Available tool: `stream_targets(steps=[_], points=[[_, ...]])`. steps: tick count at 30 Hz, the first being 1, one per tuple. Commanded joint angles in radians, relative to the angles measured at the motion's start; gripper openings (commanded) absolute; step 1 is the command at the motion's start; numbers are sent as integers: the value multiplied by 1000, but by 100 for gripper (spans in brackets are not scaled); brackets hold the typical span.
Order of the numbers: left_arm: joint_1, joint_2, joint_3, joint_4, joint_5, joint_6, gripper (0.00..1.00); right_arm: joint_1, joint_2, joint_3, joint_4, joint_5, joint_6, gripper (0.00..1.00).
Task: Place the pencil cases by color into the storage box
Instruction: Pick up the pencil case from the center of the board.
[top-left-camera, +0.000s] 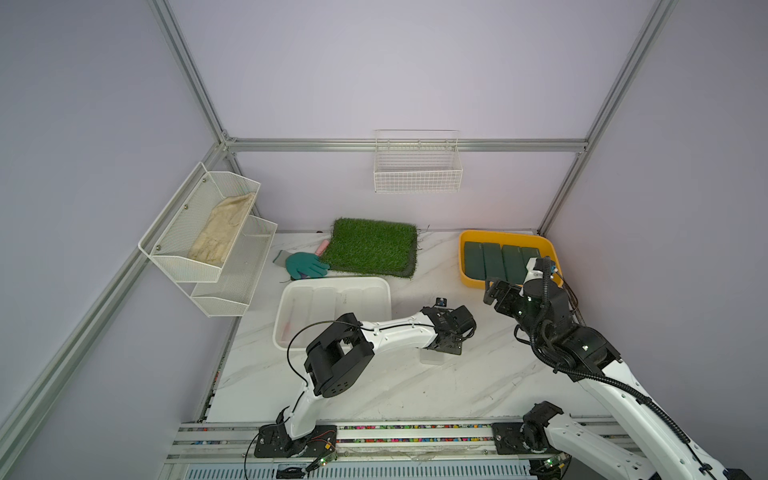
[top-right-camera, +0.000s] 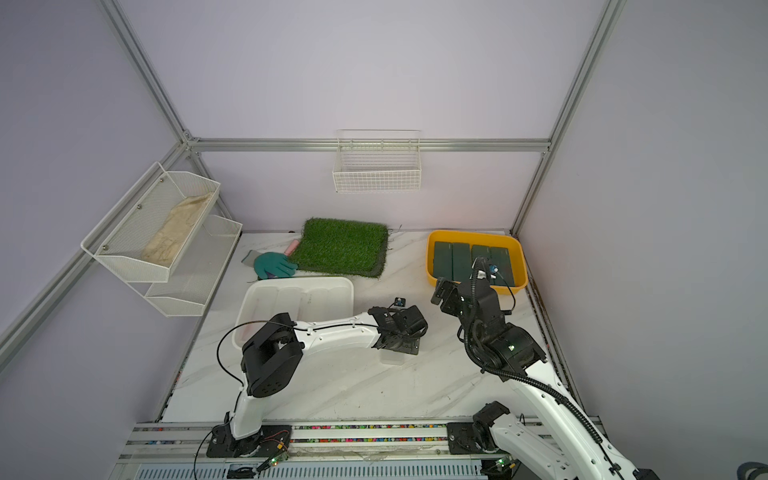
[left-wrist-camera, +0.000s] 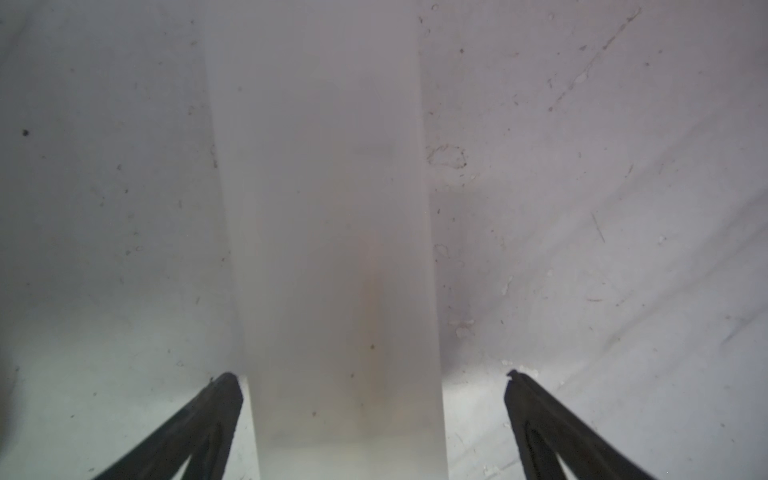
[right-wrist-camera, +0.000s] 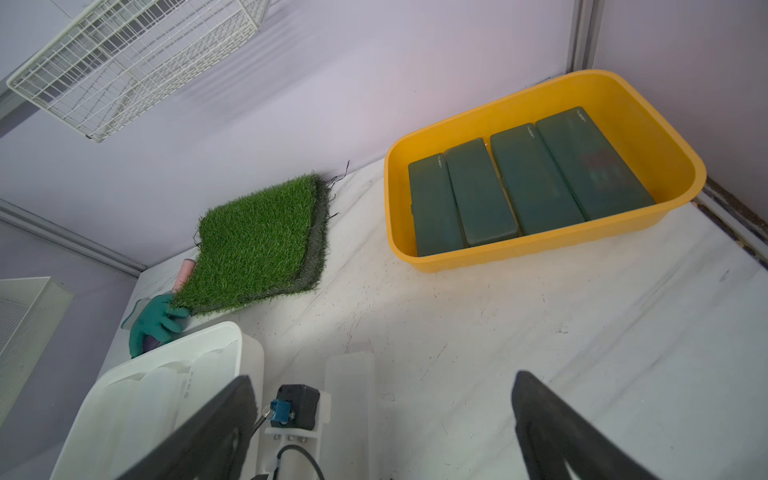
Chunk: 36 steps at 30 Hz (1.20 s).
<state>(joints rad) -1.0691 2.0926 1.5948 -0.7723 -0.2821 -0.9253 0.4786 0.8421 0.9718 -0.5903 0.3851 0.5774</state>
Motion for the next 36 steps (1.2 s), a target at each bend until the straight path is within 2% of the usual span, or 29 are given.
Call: stream_targets(steps=[1,9,15,21,30,36], points=[[4,17,88,-57,-30,-56,100,-3,-16,-21,109,-92,-126,97],[15,97,177,-129,-14,-72,100,-4,23,-53,308,-402,-279,97],[27,147,221,-167,19,-97,100,-3,19,-109,425,-561,-343,97],[53,154,228,-205,34,-99,96,-3,21,-163,541,-614,-348,97],[64,125,167,-213,34,-75,90,-4,72,-240,696,-689,-338,97],[66,140,167,-209,48,-55,84,-5,48,-253,724,-719,-337,97]])
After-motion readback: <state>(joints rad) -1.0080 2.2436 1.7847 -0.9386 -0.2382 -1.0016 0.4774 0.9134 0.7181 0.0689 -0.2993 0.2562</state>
